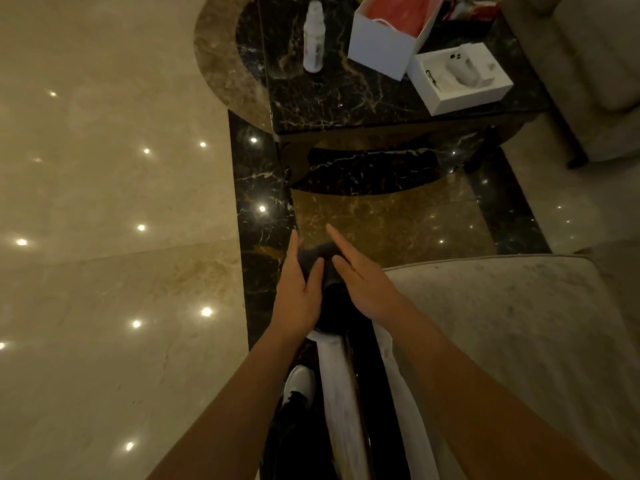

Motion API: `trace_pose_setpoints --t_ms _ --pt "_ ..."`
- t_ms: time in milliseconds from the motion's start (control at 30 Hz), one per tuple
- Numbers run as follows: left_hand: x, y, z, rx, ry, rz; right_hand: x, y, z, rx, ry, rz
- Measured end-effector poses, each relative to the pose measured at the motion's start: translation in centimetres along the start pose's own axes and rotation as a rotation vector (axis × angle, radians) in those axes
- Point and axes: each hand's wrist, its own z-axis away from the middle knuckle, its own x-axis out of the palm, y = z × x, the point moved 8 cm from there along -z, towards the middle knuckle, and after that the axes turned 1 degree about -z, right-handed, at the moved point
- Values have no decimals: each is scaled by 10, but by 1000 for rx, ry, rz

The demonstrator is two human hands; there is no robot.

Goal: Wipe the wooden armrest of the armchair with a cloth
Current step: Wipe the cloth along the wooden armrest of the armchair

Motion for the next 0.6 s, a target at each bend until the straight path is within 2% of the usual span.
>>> trace_pose_setpoints --t_ms 133,267,433,600 --pt "8 0 40 87 89 -182 -4 14 35 -40 163 39" --pt "7 4 30 174 27 -189 -5 18 35 -27 185 -32" --pt "4 -5 -22 32 -138 -111 -6 16 -1 62 136 -66" --pt "-1 3 -6 32 -51 -89 -7 10 12 118 209 -74"
